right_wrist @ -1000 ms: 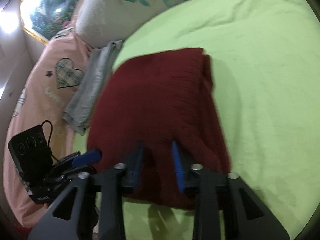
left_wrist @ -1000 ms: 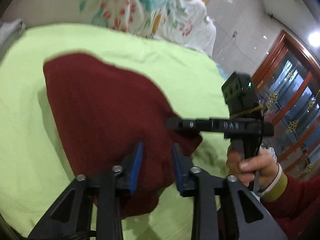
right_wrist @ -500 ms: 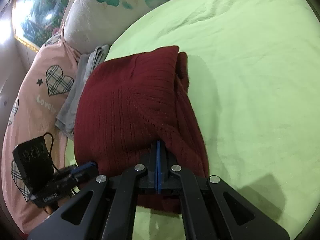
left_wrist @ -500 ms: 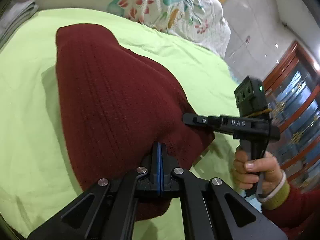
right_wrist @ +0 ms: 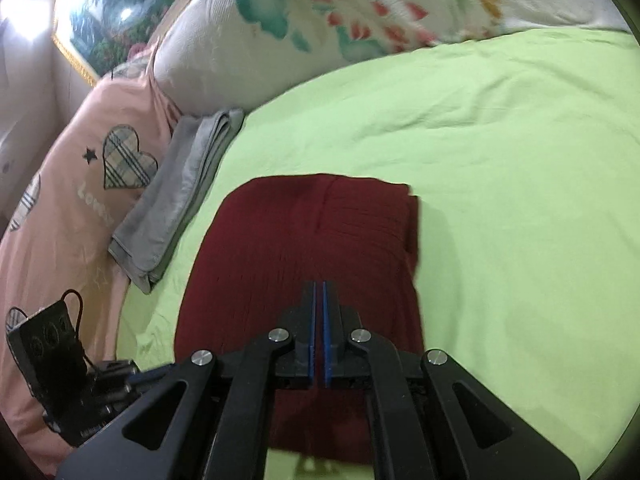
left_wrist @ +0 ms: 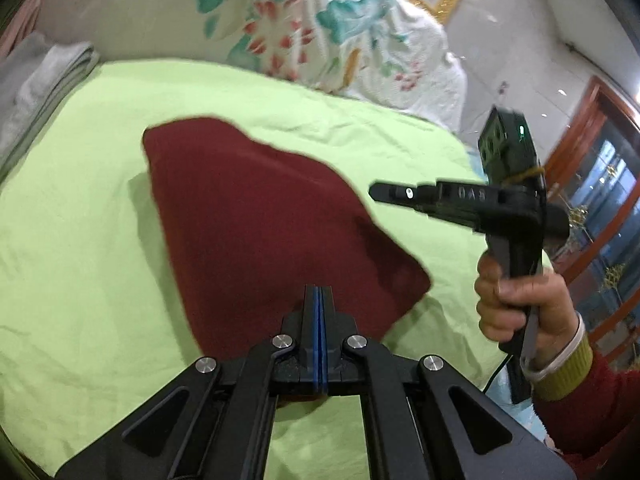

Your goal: Fold large clothes

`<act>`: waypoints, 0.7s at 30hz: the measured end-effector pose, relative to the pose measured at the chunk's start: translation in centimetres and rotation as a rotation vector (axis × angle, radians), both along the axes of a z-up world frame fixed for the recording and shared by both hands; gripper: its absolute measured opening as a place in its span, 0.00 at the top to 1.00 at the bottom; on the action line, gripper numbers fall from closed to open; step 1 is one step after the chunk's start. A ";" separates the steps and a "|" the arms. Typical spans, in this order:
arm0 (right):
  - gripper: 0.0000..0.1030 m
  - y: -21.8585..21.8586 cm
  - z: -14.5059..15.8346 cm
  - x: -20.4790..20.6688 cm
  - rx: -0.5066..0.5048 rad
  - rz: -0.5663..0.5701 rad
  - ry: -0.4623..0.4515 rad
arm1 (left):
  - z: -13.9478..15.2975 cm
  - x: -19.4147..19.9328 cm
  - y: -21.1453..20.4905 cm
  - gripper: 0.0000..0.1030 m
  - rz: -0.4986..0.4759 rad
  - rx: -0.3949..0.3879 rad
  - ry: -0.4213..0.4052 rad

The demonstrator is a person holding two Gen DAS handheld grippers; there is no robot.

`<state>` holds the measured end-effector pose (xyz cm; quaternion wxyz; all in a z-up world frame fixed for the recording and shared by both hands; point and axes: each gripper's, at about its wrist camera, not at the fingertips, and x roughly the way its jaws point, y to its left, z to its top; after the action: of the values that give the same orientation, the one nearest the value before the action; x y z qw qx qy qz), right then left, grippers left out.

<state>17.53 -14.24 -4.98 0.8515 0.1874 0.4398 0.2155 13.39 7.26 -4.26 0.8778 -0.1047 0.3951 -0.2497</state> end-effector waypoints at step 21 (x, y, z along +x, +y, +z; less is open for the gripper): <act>0.40 -3.0 -1.6 -6.3 -0.049 -0.066 -0.013 | 0.0 -2.3 0.9 0.94 0.074 -0.012 -0.013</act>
<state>11.24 -17.23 -6.60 0.8653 0.1795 0.4329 0.1778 11.11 8.17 -4.25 0.8882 -0.1230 0.3840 -0.2203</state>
